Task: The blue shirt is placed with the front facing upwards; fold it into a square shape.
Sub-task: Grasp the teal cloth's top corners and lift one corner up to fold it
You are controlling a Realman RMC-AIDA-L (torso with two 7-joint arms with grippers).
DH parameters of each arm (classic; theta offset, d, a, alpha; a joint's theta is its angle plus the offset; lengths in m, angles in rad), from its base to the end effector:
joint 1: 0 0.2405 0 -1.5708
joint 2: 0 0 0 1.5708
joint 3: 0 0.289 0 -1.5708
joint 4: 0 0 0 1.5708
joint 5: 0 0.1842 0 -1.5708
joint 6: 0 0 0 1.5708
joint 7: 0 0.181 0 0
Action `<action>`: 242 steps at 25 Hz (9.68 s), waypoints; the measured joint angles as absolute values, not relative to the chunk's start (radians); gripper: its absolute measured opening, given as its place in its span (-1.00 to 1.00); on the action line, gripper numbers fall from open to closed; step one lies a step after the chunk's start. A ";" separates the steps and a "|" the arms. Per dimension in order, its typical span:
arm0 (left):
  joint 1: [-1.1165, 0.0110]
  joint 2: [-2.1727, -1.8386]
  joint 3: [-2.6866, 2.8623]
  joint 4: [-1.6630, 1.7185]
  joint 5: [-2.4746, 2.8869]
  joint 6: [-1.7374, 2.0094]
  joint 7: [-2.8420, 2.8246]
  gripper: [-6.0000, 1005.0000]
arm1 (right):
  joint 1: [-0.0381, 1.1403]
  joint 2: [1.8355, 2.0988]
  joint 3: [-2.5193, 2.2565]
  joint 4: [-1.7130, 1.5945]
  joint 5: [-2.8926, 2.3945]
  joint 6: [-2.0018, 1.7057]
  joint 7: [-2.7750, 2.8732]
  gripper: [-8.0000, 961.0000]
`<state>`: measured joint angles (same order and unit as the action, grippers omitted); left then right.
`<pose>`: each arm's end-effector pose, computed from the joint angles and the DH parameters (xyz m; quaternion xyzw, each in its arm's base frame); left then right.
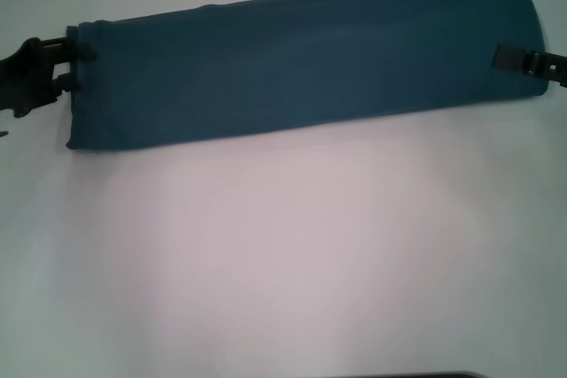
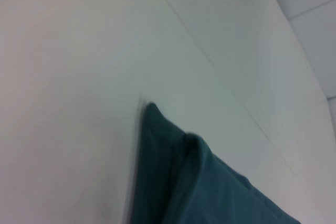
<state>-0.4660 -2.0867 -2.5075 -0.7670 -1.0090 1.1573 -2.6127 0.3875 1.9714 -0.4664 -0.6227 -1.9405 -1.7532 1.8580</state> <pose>-0.3387 0.3729 -0.0154 -0.5876 -0.7312 -0.2706 0.2165 0.3057 0.3024 0.0261 -0.8013 0.4709 0.3537 0.1055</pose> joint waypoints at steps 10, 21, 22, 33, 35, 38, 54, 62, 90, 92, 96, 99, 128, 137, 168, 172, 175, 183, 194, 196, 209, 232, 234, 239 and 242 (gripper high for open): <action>-0.449 -2.067 -2.493 -0.734 -0.952 1.216 -2.636 0.16 | 0.388 1.974 -0.466 -0.622 -1.941 -1.752 1.859 0.97; -0.452 -2.079 -2.505 -0.755 -0.913 1.193 -2.633 0.16 | 0.384 1.976 -0.466 -0.621 -1.942 -1.753 1.872 0.97; -0.450 -2.083 -2.511 -0.774 -0.925 1.206 -2.632 0.16 | 0.384 1.976 -0.465 -0.621 -1.941 -1.754 1.872 0.97; -0.497 -2.112 -2.507 -0.801 -0.954 1.134 -2.639 0.16 | 0.382 1.977 -0.465 -0.621 -1.940 -1.754 1.871 0.97; -0.510 -2.113 -2.505 -0.776 -0.952 1.096 -2.639 0.16 | 0.382 1.977 -0.465 -0.621 -1.940 -1.753 1.871 0.97; -0.525 -2.105 -2.492 -0.721 -0.947 1.044 -2.647 0.16 | 0.382 1.977 -0.465 -0.621 -1.940 -1.753 1.872 0.97; -0.521 -2.104 -2.496 -0.751 -0.995 1.043 -2.683 0.16 | 0.388 1.976 -0.463 -0.621 -1.942 -1.750 1.885 0.97; -0.602 -2.111 -2.490 -0.676 -1.006 0.904 -2.661 0.16 | 0.388 1.976 -0.463 -0.620 -1.942 -1.748 1.885 0.97; -0.653 -2.117 -2.407 -0.571 -0.999 0.657 -2.616 0.16 | 0.385 1.970 -0.465 -0.583 -1.945 -1.736 1.878 0.97; -0.643 -2.120 -2.411 -0.604 -1.010 0.683 -2.619 0.16 | 0.384 1.970 -0.465 -0.583 -1.943 -1.737 1.879 0.97; -0.627 -2.125 -2.412 -0.643 -1.060 0.731 -2.624 0.16 | 0.384 1.969 -0.465 -0.583 -1.941 -1.741 1.883 0.97; -0.644 -2.125 -2.404 -0.619 -1.068 0.717 -2.622 0.16 | 0.385 1.969 -0.465 -0.583 -1.941 -1.741 1.884 0.97; -0.642 -2.125 -2.351 -0.596 -1.040 0.596 -2.607 0.16 | 0.385 1.968 -0.463 -0.583 -1.942 -1.739 1.889 0.97; -0.513 -2.123 -2.373 -0.774 -1.042 0.930 -2.689 0.16 | 0.389 1.966 -0.454 -0.585 -1.941 -1.740 1.897 0.97; -0.475 -2.107 -2.424 -0.754 -1.003 0.994 -2.691 0.15 | 0.396 1.959 -0.444 -0.583 -1.941 -1.735 1.913 0.97; -0.493 -2.041 -2.452 -0.823 -0.999 1.139 -2.703 0.16 | 0.396 1.958 -0.444 -0.583 -1.945 -1.735 1.913 0.97; -0.549 -1.942 -2.425 -0.790 -0.967 1.251 -2.705 0.16 | 0.395 1.958 -0.449 -0.585 -1.950 -1.735 1.913 0.97; -0.702 -1.845 -2.299 -0.704 -0.802 1.366 -2.670 0.16 | 0.397 1.957 -0.451 -0.586 -1.972 -1.724 1.906 0.97; -0.700 -1.893 -2.315 -0.666 -0.696 1.289 -2.833 0.16 | 0.399 1.957 -0.451 -0.587 -1.974 -1.723 1.912 0.97; -0.696 -1.897 -2.341 -0.658 -0.695 1.277 -2.874 0.16 | 0.399 1.957 -0.451 -0.586 -1.974 -1.723 1.913 0.97; -0.673 -1.928 -2.456 -0.664 -0.698 1.246 -2.813 0.27 | 0.398 1.957 -0.452 -0.582 -1.974 -1.729 1.913 0.97; -0.670 -1.982 -2.435 -0.632 -0.667 1.063 -2.833 0.38 | 0.393 1.958 -0.451 -0.583 -1.974 -1.726 1.913 0.97; -0.670 -1.983 -2.428 -0.632 -0.667 1.061 -2.832 0.38 | 0.393 1.959 -0.450 -0.583 -1.974 -1.726 1.913 0.97; -0.670 -1.986 -2.427 -0.632 -0.667 1.060 -2.831 0.37 | 0.393 1.958 -0.449 -0.583 -1.974 -1.725 1.913 0.96; -0.671 -1.988 -2.424 -0.632 -0.667 1.063 -2.830 0.37 | 0.394 1.958 -0.449 -0.583 -1.974 -1.724 1.913 0.97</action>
